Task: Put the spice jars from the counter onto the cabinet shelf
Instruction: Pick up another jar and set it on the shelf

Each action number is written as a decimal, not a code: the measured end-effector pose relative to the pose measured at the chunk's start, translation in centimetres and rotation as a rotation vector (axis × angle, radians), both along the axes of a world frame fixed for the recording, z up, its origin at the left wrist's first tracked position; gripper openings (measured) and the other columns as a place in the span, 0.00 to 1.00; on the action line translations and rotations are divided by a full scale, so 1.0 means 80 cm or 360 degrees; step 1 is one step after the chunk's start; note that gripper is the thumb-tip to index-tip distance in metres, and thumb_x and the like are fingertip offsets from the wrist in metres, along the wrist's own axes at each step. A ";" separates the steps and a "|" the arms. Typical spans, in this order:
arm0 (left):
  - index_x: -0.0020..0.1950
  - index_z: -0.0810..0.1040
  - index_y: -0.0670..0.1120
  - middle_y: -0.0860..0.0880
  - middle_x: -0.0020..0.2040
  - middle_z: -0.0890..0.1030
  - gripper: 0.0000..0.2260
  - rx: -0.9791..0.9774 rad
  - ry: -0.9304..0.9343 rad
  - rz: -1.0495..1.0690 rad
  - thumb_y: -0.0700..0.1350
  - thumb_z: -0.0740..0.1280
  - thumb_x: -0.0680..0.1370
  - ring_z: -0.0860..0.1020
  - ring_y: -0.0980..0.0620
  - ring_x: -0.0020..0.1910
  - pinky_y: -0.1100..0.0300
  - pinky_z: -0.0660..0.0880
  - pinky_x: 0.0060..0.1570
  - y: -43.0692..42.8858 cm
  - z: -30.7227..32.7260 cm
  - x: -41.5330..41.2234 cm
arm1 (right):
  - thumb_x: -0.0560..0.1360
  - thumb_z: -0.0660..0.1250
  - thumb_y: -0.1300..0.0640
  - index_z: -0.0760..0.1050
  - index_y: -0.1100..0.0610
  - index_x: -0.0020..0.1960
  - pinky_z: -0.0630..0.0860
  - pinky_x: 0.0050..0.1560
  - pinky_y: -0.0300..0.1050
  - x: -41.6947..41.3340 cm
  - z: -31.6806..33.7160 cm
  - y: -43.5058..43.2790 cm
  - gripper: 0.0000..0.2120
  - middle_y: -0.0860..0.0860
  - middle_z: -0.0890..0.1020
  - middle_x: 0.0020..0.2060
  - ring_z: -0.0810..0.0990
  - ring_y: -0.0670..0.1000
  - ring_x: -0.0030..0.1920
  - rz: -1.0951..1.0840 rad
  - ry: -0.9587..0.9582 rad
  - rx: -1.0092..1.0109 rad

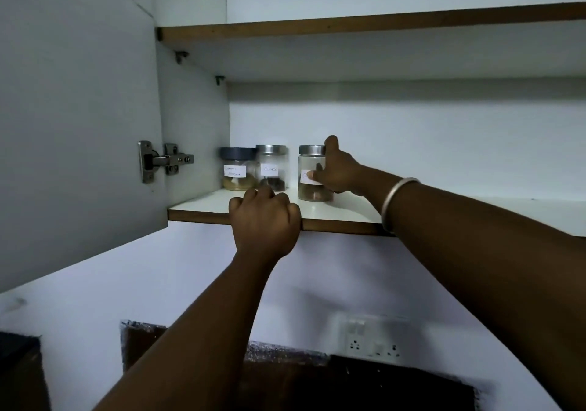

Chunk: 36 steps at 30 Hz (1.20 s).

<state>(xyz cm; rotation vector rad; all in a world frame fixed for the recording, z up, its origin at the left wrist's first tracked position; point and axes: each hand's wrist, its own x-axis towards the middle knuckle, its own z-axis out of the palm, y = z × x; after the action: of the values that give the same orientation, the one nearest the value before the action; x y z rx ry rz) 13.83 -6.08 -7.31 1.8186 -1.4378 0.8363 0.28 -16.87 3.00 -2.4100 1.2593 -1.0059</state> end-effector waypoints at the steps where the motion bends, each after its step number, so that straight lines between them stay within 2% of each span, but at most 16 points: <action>1: 0.43 0.86 0.48 0.46 0.47 0.82 0.24 -0.0030 -0.0016 0.0000 0.52 0.50 0.77 0.78 0.42 0.45 0.51 0.67 0.47 -0.001 -0.001 0.001 | 0.80 0.71 0.54 0.56 0.60 0.69 0.79 0.42 0.54 0.012 0.001 -0.012 0.29 0.58 0.76 0.52 0.79 0.60 0.51 -0.0013 0.0034 -0.0013; 4: 0.42 0.86 0.48 0.47 0.46 0.82 0.24 -0.0075 0.0004 0.0004 0.52 0.50 0.76 0.78 0.43 0.45 0.52 0.66 0.47 -0.003 -0.001 0.000 | 0.81 0.70 0.55 0.52 0.63 0.73 0.72 0.46 0.50 0.046 0.005 -0.050 0.32 0.60 0.77 0.54 0.79 0.61 0.57 -0.0059 0.0170 -0.0048; 8: 0.40 0.85 0.47 0.46 0.45 0.82 0.24 -0.0120 0.0008 -0.0019 0.51 0.50 0.76 0.78 0.43 0.45 0.51 0.66 0.47 -0.006 -0.002 0.001 | 0.80 0.70 0.53 0.50 0.62 0.75 0.77 0.61 0.60 0.072 0.012 -0.080 0.35 0.65 0.76 0.65 0.78 0.65 0.63 -0.0171 0.0270 -0.0010; 12: 0.40 0.86 0.47 0.46 0.44 0.83 0.25 -0.0119 0.0033 -0.0044 0.52 0.49 0.75 0.79 0.43 0.44 0.51 0.66 0.47 -0.006 -0.002 0.000 | 0.79 0.70 0.49 0.54 0.61 0.70 0.77 0.62 0.67 0.070 0.022 -0.090 0.32 0.65 0.75 0.65 0.80 0.66 0.61 -0.0142 0.0410 0.0054; 14: 0.41 0.86 0.47 0.46 0.45 0.83 0.25 -0.0110 0.0015 -0.0055 0.52 0.49 0.75 0.79 0.43 0.45 0.51 0.67 0.47 -0.005 -0.001 0.000 | 0.81 0.69 0.48 0.44 0.57 0.79 0.75 0.66 0.64 0.066 0.020 -0.087 0.41 0.65 0.75 0.68 0.79 0.66 0.64 -0.0117 0.0441 0.0096; 15: 0.42 0.86 0.48 0.46 0.46 0.83 0.25 -0.0104 0.0005 -0.0058 0.52 0.49 0.75 0.79 0.43 0.46 0.51 0.67 0.48 -0.004 -0.001 0.001 | 0.81 0.68 0.48 0.31 0.54 0.80 0.74 0.67 0.62 0.064 0.016 -0.084 0.49 0.64 0.76 0.67 0.80 0.65 0.63 -0.0091 0.0413 0.0167; 16: 0.43 0.87 0.48 0.47 0.47 0.84 0.25 -0.0085 -0.0004 -0.0058 0.53 0.49 0.75 0.80 0.43 0.46 0.51 0.67 0.48 -0.003 0.000 0.002 | 0.81 0.68 0.48 0.19 0.51 0.76 0.76 0.66 0.60 0.061 0.012 -0.078 0.55 0.61 0.79 0.63 0.82 0.62 0.59 -0.0048 0.0288 0.0299; 18: 0.44 0.87 0.48 0.46 0.50 0.84 0.26 -0.0075 -0.0025 -0.0061 0.53 0.49 0.75 0.80 0.43 0.48 0.52 0.67 0.48 -0.002 0.000 0.002 | 0.79 0.73 0.51 0.13 0.47 0.71 0.80 0.58 0.53 0.043 0.006 -0.060 0.62 0.53 0.76 0.66 0.80 0.54 0.54 0.0041 -0.0064 0.0597; 20: 0.44 0.87 0.48 0.46 0.49 0.85 0.25 -0.0089 -0.0032 -0.0078 0.52 0.50 0.75 0.81 0.42 0.47 0.52 0.68 0.47 0.000 0.001 0.002 | 0.76 0.76 0.54 0.19 0.47 0.75 0.80 0.54 0.44 0.014 0.004 -0.036 0.64 0.52 0.64 0.79 0.78 0.50 0.59 0.0089 -0.0073 0.0782; 22: 0.45 0.87 0.47 0.45 0.49 0.85 0.24 -0.0104 -0.0033 -0.0078 0.52 0.51 0.75 0.81 0.41 0.47 0.51 0.68 0.47 0.002 0.000 0.001 | 0.75 0.77 0.51 0.32 0.51 0.82 0.76 0.52 0.39 -0.013 0.000 -0.002 0.58 0.51 0.58 0.82 0.74 0.52 0.67 0.0124 0.0096 0.0809; 24: 0.50 0.86 0.48 0.45 0.53 0.84 0.23 -0.0063 -0.0068 -0.0037 0.52 0.51 0.78 0.80 0.41 0.53 0.50 0.67 0.50 0.009 0.000 -0.003 | 0.75 0.76 0.46 0.52 0.54 0.83 0.70 0.57 0.39 -0.035 -0.013 0.036 0.46 0.51 0.63 0.79 0.70 0.54 0.71 0.0116 0.0342 0.0647; 27: 0.63 0.82 0.50 0.46 0.64 0.82 0.19 -0.0014 -0.0034 -0.0168 0.53 0.54 0.86 0.76 0.41 0.66 0.47 0.66 0.61 0.025 0.002 -0.005 | 0.79 0.70 0.42 0.73 0.53 0.73 0.69 0.58 0.42 -0.056 -0.034 0.111 0.26 0.55 0.75 0.72 0.75 0.55 0.68 0.0124 0.0625 0.0066; 29: 0.66 0.80 0.48 0.43 0.66 0.80 0.18 0.0103 -0.0017 -0.0464 0.53 0.54 0.88 0.75 0.40 0.69 0.43 0.67 0.67 0.050 -0.003 -0.016 | 0.80 0.69 0.44 0.77 0.53 0.69 0.70 0.58 0.44 -0.072 -0.060 0.169 0.21 0.57 0.80 0.68 0.78 0.57 0.66 0.0111 0.0651 -0.0267; 31: 0.63 0.81 0.44 0.40 0.61 0.81 0.16 0.0059 0.0007 -0.0766 0.49 0.57 0.87 0.78 0.38 0.64 0.41 0.71 0.63 0.083 -0.022 -0.043 | 0.79 0.68 0.51 0.79 0.54 0.66 0.72 0.57 0.45 -0.085 -0.095 0.213 0.17 0.58 0.82 0.64 0.79 0.59 0.64 0.0131 0.0496 -0.0483; 34: 0.56 0.82 0.40 0.47 0.50 0.83 0.10 -0.0252 0.0265 -0.1124 0.40 0.61 0.84 0.81 0.44 0.51 0.56 0.74 0.52 0.148 -0.113 -0.095 | 0.72 0.63 0.57 0.81 0.61 0.53 0.70 0.47 0.43 -0.113 -0.193 0.278 0.14 0.54 0.83 0.47 0.80 0.53 0.50 0.0256 0.0067 -0.0546; 36: 0.59 0.80 0.38 0.42 0.51 0.82 0.10 -0.0254 0.0407 -0.1190 0.39 0.61 0.84 0.80 0.45 0.50 0.58 0.72 0.50 0.199 -0.190 -0.122 | 0.70 0.64 0.60 0.79 0.62 0.50 0.64 0.44 0.41 -0.132 -0.272 0.323 0.11 0.52 0.77 0.42 0.74 0.50 0.44 0.0299 -0.0118 -0.0491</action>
<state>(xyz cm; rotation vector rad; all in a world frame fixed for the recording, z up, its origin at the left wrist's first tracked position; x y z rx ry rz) 4.05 9.83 -22.53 1.0778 -1.6447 0.3077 -10.24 8.97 -18.76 -2.6263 0.8874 -1.2980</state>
